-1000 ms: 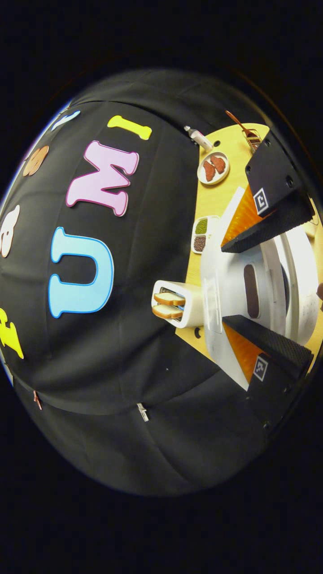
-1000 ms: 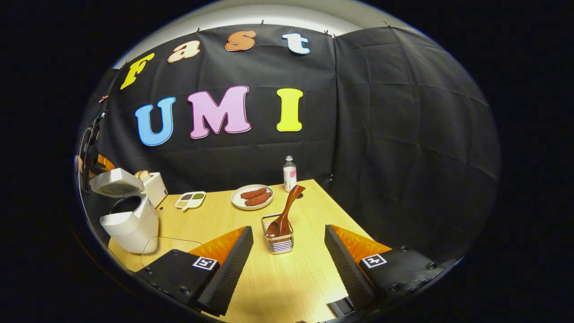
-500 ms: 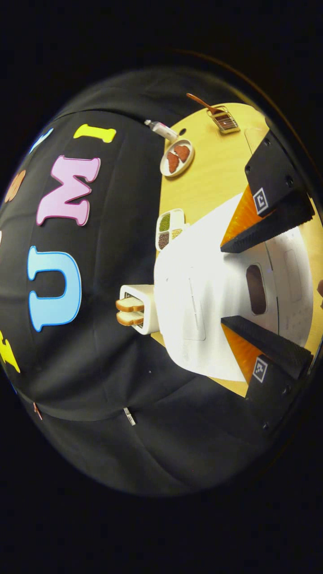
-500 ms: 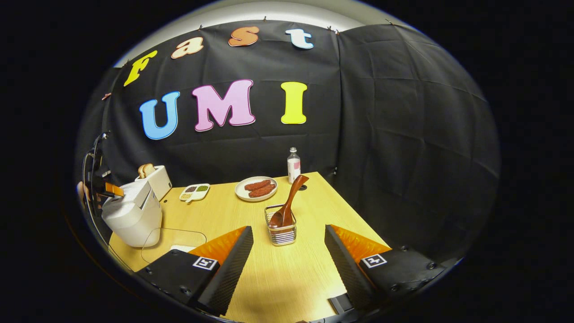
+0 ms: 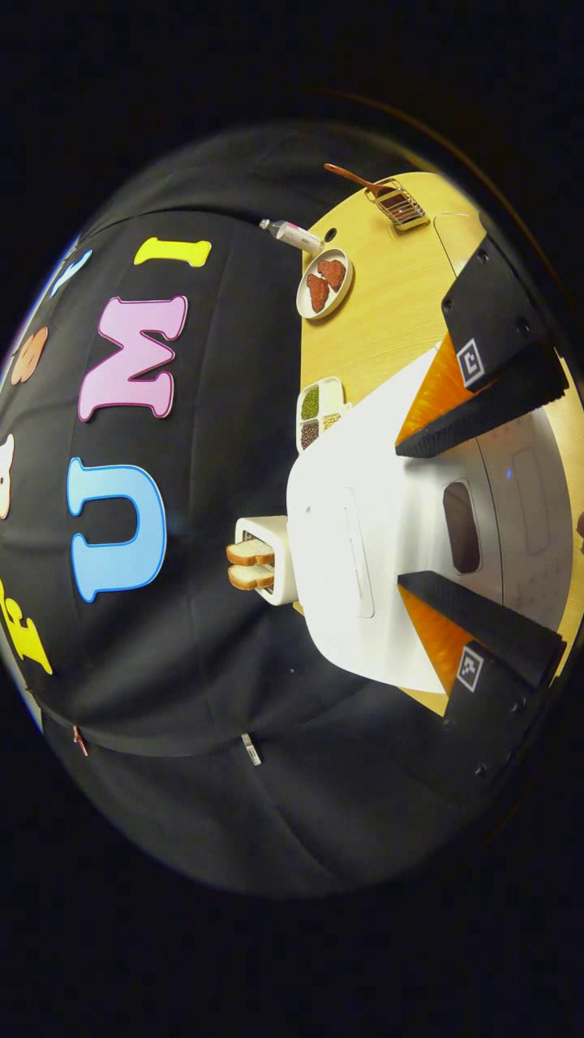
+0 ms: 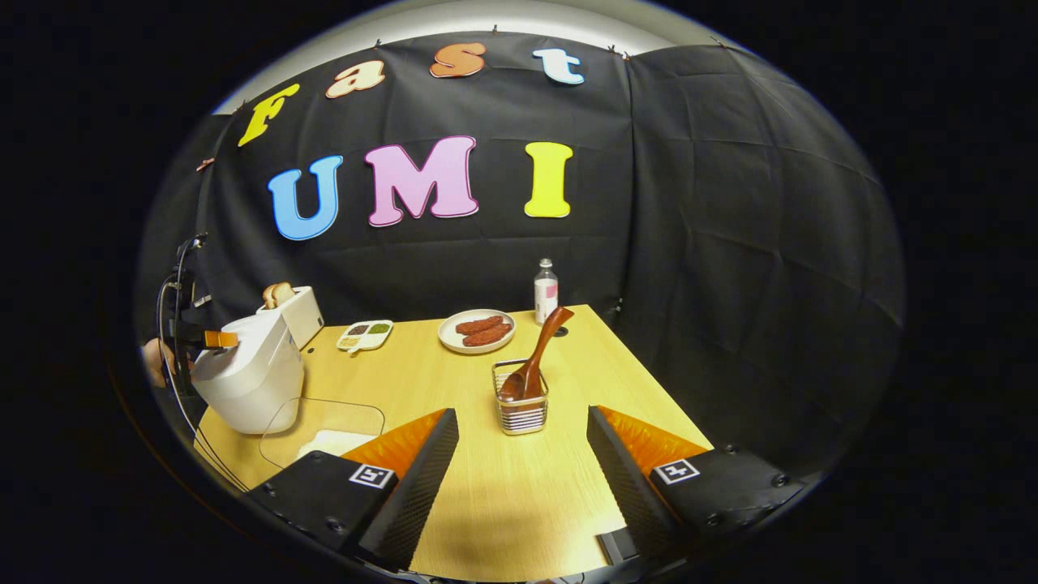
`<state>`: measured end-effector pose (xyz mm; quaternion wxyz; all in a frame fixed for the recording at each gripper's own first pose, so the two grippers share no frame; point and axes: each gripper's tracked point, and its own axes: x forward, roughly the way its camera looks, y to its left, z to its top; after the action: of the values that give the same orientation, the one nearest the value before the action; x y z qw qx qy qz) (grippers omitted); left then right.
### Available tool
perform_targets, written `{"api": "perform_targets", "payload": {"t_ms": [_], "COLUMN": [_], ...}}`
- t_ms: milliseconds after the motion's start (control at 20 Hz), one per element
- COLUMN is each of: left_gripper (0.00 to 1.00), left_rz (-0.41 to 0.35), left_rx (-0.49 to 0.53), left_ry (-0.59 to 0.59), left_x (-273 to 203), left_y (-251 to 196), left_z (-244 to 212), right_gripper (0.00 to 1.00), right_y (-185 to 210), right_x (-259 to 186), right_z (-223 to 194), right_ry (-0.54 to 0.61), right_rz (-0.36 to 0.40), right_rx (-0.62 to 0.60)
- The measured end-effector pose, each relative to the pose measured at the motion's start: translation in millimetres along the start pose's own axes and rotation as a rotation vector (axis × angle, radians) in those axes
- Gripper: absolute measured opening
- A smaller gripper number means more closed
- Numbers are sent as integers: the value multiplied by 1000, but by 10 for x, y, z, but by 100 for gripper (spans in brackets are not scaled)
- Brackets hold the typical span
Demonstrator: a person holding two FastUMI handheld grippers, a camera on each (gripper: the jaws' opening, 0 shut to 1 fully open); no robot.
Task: Close the left gripper, press the button to open the rice cooker; take a wooden spoon from the chopstick holder with the right hand, scoop a spoonful of rice and pour it into the rice cooker, then put the wooden spoon back into the chopstick holder.
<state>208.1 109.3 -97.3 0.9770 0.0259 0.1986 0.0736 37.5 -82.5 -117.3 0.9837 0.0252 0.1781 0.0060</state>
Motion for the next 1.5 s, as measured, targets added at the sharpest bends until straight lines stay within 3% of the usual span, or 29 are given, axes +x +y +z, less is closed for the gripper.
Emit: {"api": "perform_targets", "payload": {"t_ms": [150,550,850,1150,1500], "left_gripper": [98,95,95,95,95], "left_rz": [-24,-64,-68,-114,-77], "left_rx": [-34,-40,-12,-26,-46], "left_ry": [-28,-319,-391,-450,-472], "left_x": [-255,-1703,-2542,-3043,-3318], "left_y": [-132,-163,-88,-273,-443], "left_z": [64,602,372,161,117], "right_gripper": [100,100,100,99,99], "right_y": [177,734,992,798,488], "right_x": [13,-141,-690,-1084,-1241], "right_z": [166,860,1229,986,1034], "right_ry": [-30,-150,-255,-269,-309], "right_rz": [35,82,75,61,113], "right_rx": [-19,-59,7,-13,-26]}}
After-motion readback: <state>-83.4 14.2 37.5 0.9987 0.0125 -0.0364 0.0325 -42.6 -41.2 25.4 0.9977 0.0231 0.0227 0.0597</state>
